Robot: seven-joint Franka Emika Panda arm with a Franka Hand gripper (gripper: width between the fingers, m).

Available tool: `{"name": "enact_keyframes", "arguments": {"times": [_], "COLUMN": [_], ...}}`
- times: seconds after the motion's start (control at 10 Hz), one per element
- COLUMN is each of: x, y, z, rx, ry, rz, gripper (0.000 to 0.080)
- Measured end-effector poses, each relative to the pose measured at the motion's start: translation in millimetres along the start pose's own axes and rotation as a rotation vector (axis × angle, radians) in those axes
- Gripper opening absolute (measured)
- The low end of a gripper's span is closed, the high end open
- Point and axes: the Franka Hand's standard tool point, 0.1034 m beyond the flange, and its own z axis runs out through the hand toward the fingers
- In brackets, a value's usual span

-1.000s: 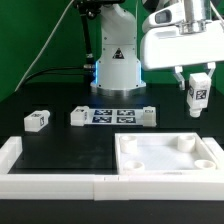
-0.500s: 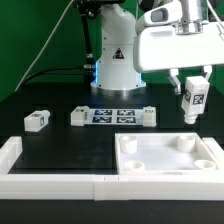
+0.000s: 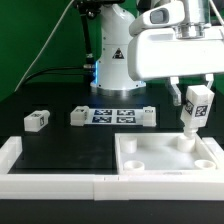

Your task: Assemble one leg

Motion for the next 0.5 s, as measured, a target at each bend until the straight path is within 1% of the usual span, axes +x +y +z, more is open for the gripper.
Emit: {"name": "enact_keyframes", "arguments": {"times": [0.1,0.2,0.3,0.4,0.5], "x": [-0.8,1.1,0.6,2.4,-1.6], "y": [0.3,2.1,2.1,4.9,5.7], "z": [0.5,-0.1,0.1,-0.5,1.2], "rx": [0.000,-0.008,-0.009,-0.021,-0.019], "ry": [-0.002,0.029,0.033,0.074,0.063], "rz": [0.001,-0.001,-0.002,-0.003,0.012], "gripper": [0.0287,0.0287,0.0287,0.0287,0.0287]}}
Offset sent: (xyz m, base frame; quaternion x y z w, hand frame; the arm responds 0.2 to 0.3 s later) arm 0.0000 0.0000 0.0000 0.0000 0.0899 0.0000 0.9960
